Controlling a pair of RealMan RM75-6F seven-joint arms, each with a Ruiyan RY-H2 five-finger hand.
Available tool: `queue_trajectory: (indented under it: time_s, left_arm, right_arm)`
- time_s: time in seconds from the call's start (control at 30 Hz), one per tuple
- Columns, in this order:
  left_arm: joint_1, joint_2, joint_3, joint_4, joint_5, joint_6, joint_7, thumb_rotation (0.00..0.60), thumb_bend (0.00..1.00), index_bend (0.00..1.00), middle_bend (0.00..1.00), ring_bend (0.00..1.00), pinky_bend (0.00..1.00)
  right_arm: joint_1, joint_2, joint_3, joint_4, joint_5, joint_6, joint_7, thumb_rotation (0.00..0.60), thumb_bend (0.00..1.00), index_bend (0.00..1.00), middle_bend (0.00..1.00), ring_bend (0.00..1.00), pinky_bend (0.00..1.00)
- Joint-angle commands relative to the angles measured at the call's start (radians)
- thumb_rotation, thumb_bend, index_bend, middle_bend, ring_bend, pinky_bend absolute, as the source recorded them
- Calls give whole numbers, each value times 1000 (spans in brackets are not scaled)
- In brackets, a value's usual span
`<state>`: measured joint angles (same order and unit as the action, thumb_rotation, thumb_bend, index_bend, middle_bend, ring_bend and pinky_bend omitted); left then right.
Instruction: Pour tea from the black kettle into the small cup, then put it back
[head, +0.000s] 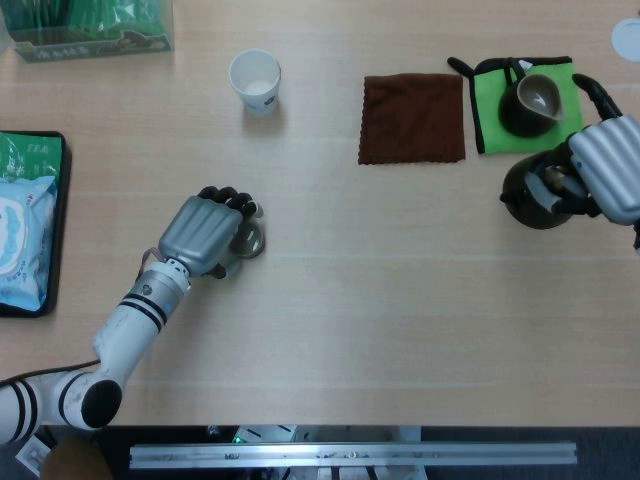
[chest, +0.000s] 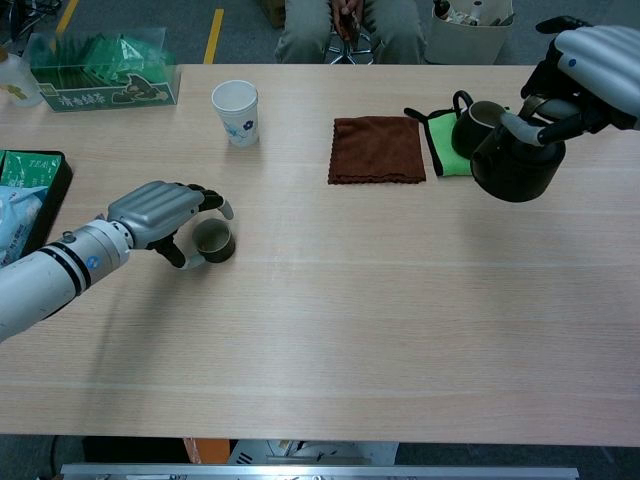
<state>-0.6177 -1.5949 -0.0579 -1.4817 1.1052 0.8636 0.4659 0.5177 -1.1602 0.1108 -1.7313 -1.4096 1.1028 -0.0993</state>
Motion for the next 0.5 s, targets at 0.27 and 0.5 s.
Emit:
queue_trajectory:
  time_s: [0.27,0.5]
  left_arm:
    - [-7,-21,19,42,-16,16,21,600,269,289,236,164,194]
    - [-11,-29,18,46,-15,19,1,600,269,356,257,170,194]
  right_arm:
    - [-3,4,-2,4,-7,1,15,474,390,1000,914,878,21]
    - [-5,4,-2,6,-7,1,20,474,391,1000,915,878,20]
